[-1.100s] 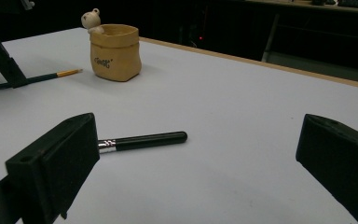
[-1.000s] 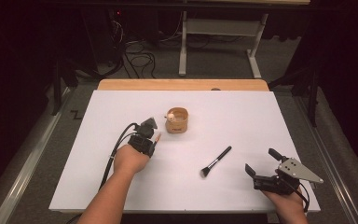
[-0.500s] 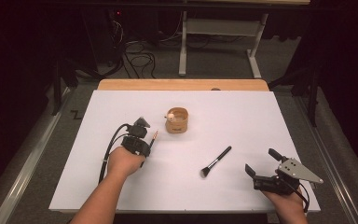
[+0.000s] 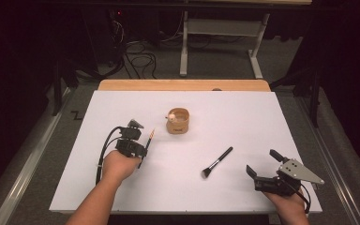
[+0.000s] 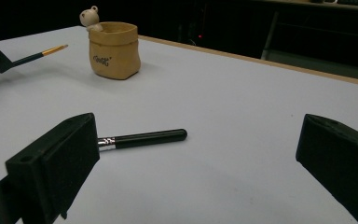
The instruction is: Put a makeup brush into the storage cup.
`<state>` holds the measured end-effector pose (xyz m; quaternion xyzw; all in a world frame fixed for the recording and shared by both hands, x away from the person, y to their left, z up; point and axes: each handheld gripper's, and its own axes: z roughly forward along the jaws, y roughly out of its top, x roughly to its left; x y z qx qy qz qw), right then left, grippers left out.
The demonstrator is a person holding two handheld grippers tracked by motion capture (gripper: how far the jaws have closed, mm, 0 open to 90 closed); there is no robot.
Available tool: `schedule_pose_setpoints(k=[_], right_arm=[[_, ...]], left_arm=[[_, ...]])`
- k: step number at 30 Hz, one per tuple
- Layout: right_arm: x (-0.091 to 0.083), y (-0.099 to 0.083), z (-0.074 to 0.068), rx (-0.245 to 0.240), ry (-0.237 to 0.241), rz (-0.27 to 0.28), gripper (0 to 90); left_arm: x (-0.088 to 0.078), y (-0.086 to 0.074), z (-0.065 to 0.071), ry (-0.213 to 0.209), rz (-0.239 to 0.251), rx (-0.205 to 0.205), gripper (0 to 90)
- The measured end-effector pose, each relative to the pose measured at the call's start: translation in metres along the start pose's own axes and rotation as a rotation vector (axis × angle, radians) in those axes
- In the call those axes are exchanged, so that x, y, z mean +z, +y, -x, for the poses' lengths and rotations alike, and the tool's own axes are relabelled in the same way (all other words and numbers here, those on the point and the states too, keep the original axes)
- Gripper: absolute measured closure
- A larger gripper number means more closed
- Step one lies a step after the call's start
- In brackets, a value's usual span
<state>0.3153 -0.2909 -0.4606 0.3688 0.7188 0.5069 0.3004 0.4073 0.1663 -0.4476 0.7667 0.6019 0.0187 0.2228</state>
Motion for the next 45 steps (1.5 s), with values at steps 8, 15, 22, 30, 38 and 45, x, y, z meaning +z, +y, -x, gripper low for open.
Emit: schedule_pose_setpoints(k=[8, 15, 22, 30, 38, 45], right_arm=[[0.0, -0.001, 0.0, 0.005, 0.003, -0.002, 0.2], [0.001, -0.001, 0.0, 0.008, 0.002, -0.005, 0.2], [0.001, -0.001, 0.0, -0.004, 0.001, -0.001, 0.2], [0.001, -0.001, -0.001, -0.005, -0.001, -0.001, 0.2], [0.002, -0.002, -0.002, -0.009, -0.003, -0.006, 0.2], [0.003, -0.002, -0.004, -0.015, 0.002, -0.006, 0.2]], left_arm=[[-0.003, -0.006, 0.001, -0.02, 0.057, 0.014, 83.8], [-0.006, -0.015, -0.002, 0.009, 0.155, 0.003, 83.8], [-0.009, -0.024, -0.004, 0.02, 0.267, 0.031, 83.8], [-0.014, -0.044, -0.01, 0.053, 0.423, 0.065, 83.8], [-0.012, -0.059, -0.015, 0.027, 0.5, 0.075, 83.8], [-0.011, -0.069, -0.02, 0.011, 0.58, 0.074, 83.8]])
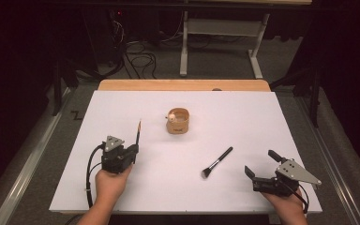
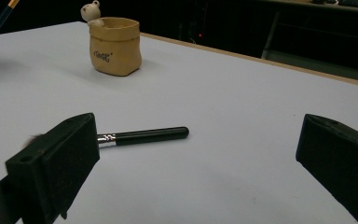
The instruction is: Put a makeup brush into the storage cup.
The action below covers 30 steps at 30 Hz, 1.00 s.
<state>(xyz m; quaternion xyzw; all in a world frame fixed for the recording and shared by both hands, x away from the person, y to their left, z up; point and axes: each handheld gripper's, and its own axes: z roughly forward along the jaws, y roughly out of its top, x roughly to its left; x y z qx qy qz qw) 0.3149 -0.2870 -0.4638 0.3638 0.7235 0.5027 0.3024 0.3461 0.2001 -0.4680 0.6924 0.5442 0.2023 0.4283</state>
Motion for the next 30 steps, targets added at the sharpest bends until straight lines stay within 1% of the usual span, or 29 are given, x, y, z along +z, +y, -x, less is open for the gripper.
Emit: schedule_pose_setpoints(k=[2, 6, 9, 11, 12, 13, 16, 17, 18, 19, 20, 21, 23, 25, 26, 28, 29, 30], right_arm=[[0.0, 0.0, 0.0, -0.009, 0.002, 0.002, 0.2], [0.001, 0.0, -0.001, -0.006, -0.002, -0.001, 0.2], [0.002, -0.001, -0.002, -0.004, 0.0, -0.002, 0.2], [0.002, -0.001, -0.002, -0.01, 0.002, -0.001, 0.2], [0.003, -0.001, -0.003, -0.017, 0.003, 0.001, 0.2], [0.003, -0.001, -0.003, -0.017, 0.004, 0.002, 0.2], [0.003, -0.001, -0.003, -0.016, 0.003, 0.001, 0.2], [0.004, -0.002, -0.003, -0.021, 0.003, 0.001, 0.2], [0.004, -0.002, -0.003, -0.024, 0.002, -0.001, 0.2], [0.004, -0.002, -0.003, -0.024, 0.002, -0.001, 0.2], [0.004, -0.002, -0.003, -0.027, 0.001, -0.001, 0.2], [0.004, -0.003, -0.003, -0.024, 0.002, -0.003, 0.2], [0.004, -0.003, -0.004, -0.022, 0.008, 0.0, 0.2], [0.006, -0.003, -0.006, -0.025, 0.016, -0.003, 0.2], [0.006, -0.003, -0.006, -0.025, 0.016, -0.003, 0.2], [0.007, -0.003, -0.008, -0.029, 0.024, -0.008, 0.2], [0.007, -0.003, -0.009, -0.036, 0.026, -0.006, 0.2], [0.007, -0.003, -0.01, -0.029, 0.031, -0.01, 0.2]], left_arm=[[0.0, -0.003, 0.001, -0.004, 0.016, 0.011, 83.8], [0.0, -0.008, 0.002, 0.004, 0.047, 0.02, 83.8], [0.0, -0.012, 0.002, -0.009, 0.068, 0.021, 83.8], [0.0, -0.015, 0.003, -0.014, 0.079, 0.033, 83.8], [-0.001, -0.017, 0.003, -0.026, 0.091, 0.034, 83.8], [-0.001, -0.017, 0.003, -0.026, 0.091, 0.034, 83.8], [-0.004, -0.018, 0.004, -0.045, 0.113, 0.041, 83.8], [-0.004, -0.018, 0.004, -0.055, 0.121, 0.038, 83.8], [-0.006, -0.019, 0.004, -0.074, 0.13, 0.049, 83.8], [-0.006, -0.019, 0.004, -0.074, 0.13, 0.049, 83.8], [-0.006, -0.02, 0.005, -0.086, 0.139, 0.051, 83.8], [-0.008, -0.02, 0.006, -0.097, 0.153, 0.06, 83.8], [-0.011, -0.02, 0.009, -0.104, 0.175, 0.077, 83.8], [-0.015, -0.02, 0.008, -0.123, 0.208, 0.072, 83.8], [-0.015, -0.02, 0.008, -0.123, 0.208, 0.072, 83.7], [-0.016, -0.021, 0.007, -0.138, 0.219, 0.068, 83.7], [-0.016, -0.021, 0.007, -0.14, 0.222, 0.061, 83.8], [-0.016, -0.022, 0.007, -0.147, 0.226, 0.054, 83.8]])
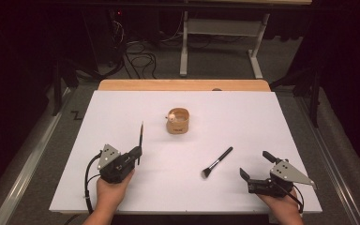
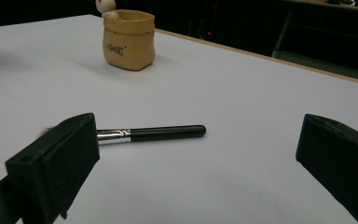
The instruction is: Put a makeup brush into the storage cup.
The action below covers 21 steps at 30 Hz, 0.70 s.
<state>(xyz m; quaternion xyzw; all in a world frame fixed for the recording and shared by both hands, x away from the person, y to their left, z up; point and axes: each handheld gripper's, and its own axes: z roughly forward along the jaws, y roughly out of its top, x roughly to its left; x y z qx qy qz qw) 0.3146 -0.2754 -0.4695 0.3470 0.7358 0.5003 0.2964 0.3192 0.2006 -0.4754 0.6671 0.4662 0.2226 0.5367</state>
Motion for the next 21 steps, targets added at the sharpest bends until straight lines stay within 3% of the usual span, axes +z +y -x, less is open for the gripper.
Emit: schedule_pose_setpoints(k=[11, 14, 16, 21], right_arm=[[-0.001, 0.005, -0.002, 0.001, 0.022, 0.013, 0.2], [-0.002, 0.012, -0.003, 0.001, 0.036, 0.026, 0.2], [-0.003, 0.024, -0.005, 0.027, 0.069, 0.038, 0.8], [0.0, 0.035, -0.01, 0.008, 0.069, 0.056, 0.7]], left_arm=[[-0.001, 0.001, 0.011, -0.058, 0.029, 0.022, 83.7], [-0.001, 0.003, 0.012, -0.061, 0.041, 0.017, 83.8], [-0.001, 0.004, 0.011, -0.062, 0.054, 0.01, 83.8], [-0.003, 0.005, 0.011, -0.062, 0.062, 0.007, 83.8]])
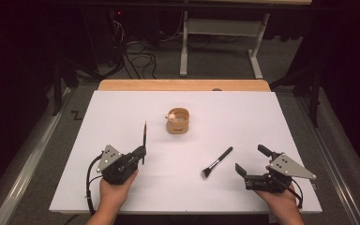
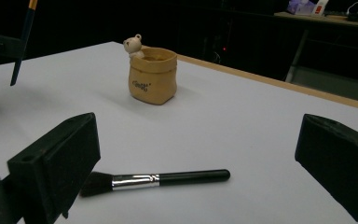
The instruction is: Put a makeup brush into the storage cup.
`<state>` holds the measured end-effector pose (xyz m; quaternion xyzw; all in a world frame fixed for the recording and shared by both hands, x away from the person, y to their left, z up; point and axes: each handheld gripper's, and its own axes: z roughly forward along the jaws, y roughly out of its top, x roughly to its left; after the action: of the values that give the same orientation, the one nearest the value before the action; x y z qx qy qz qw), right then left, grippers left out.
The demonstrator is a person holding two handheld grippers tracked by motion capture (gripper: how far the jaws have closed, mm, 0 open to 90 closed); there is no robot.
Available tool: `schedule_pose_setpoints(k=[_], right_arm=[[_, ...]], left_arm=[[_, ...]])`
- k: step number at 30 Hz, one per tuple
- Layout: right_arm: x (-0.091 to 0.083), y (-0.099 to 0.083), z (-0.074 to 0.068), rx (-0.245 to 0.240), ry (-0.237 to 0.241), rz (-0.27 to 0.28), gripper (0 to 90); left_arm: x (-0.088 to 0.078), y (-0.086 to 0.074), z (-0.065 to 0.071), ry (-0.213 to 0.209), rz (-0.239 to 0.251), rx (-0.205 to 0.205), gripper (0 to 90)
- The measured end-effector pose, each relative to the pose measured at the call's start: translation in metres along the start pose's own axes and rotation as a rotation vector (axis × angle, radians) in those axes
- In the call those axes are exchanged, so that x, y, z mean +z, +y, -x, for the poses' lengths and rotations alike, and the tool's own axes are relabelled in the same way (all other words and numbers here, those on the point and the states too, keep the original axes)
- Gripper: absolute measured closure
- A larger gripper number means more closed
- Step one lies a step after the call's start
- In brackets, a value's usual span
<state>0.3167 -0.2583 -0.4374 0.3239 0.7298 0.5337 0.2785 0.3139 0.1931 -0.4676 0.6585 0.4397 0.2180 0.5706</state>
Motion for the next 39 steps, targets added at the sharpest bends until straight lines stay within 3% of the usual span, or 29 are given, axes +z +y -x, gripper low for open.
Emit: schedule_pose_setpoints(k=[12, 22, 33, 39], right_arm=[[0.025, 0.026, -0.004, 0.021, 0.024, -0.01, 1.0], [0.058, 0.044, -0.018, -0.01, 0.061, -0.026, 1.8], [0.078, 0.049, -0.028, 0.0, 0.097, -0.011, 3.0], [0.077, 0.046, -0.035, -0.008, 0.112, 0.006, 3.0]], left_arm=[[-0.006, 0.002, -0.005, -0.01, 0.027, -0.005, 83.8], [-0.009, 0.004, -0.007, -0.014, 0.042, -0.004, 83.8], [-0.009, 0.004, -0.008, -0.014, 0.044, 0.008, 83.8], [-0.007, 0.004, -0.005, -0.016, 0.038, 0.018, 83.8]])
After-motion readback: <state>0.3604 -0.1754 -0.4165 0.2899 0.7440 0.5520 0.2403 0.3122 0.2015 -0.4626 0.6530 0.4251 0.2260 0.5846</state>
